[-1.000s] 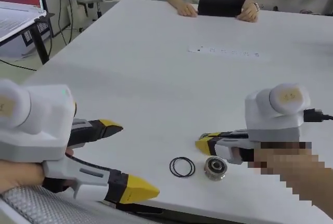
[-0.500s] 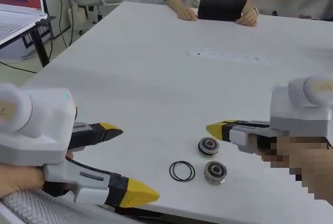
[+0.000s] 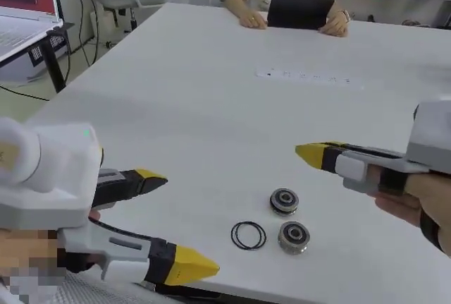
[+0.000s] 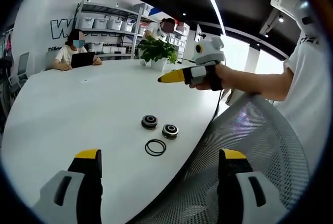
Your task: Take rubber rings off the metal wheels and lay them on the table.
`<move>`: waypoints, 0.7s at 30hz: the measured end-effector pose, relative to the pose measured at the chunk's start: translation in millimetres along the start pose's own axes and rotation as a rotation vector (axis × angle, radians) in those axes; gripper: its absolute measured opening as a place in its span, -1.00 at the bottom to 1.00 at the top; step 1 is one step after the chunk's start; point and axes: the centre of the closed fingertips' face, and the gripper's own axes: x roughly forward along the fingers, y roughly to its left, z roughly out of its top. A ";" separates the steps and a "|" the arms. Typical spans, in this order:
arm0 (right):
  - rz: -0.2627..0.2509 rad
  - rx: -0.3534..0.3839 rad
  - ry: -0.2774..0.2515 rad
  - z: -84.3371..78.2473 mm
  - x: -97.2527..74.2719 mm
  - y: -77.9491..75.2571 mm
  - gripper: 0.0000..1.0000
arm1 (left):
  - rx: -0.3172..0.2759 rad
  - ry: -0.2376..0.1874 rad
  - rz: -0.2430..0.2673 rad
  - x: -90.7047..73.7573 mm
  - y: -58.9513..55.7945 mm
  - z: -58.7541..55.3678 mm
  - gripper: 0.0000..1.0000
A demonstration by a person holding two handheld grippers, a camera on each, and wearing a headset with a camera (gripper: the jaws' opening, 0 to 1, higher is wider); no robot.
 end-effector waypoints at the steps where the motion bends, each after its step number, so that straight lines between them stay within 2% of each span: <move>1: 0.003 -0.001 -0.004 1.6 -1.3 -0.5 -0.73 | 0.000 0.000 -0.002 -0.1 -0.1 0.0 0.82; 2: 0.006 -0.008 -0.012 4.0 -3.6 -0.5 -0.71 | 0.002 -0.003 -0.002 -0.3 0.2 0.8 0.82; 4: 0.003 -0.027 -0.021 8.2 -6.8 -2.1 -0.67 | 0.029 -0.038 -0.002 -1.3 0.1 9.0 0.84; 6: 0.002 -0.041 -0.036 13.8 -10.7 -4.4 -0.66 | 0.089 -0.059 -0.001 -2.9 -0.4 16.8 0.84; 9: -0.001 -0.038 -0.064 24.0 -17.4 -9.6 -0.63 | 0.149 -0.041 -0.009 -4.9 -2.7 20.4 0.85; 10: -0.005 -0.040 -0.079 28.3 -20.4 -11.7 -0.62 | 0.162 -0.043 -0.007 -5.8 -2.6 25.3 0.85; 11: -0.011 -0.039 -0.091 31.9 -22.2 -14.2 -0.61 | 0.165 -0.051 -0.004 -6.6 -2.0 30.7 0.83; 14: -0.012 -0.041 -0.123 41.3 -27.7 -17.1 -0.58 | 0.178 -0.152 -0.025 -10.7 -4.2 67.5 0.80; 15: -0.011 -0.046 -0.128 43.7 -29.4 -17.7 -0.57 | 0.185 -0.167 -0.024 -11.4 -3.4 75.3 0.79; 16: -0.011 -0.054 -0.132 45.3 -30.5 -18.0 -0.55 | 0.203 -0.171 -0.018 -11.9 -1.3 83.7 0.79; 18: -0.017 -0.075 -0.131 47.3 -32.3 -19.1 -0.54 | 0.252 -0.159 -0.008 -9.9 1.9 93.8 0.80; 21: -0.016 -0.082 -0.140 50.4 -34.9 -21.0 -0.53 | 0.302 -0.150 -0.020 -4.8 1.2 105.9 0.80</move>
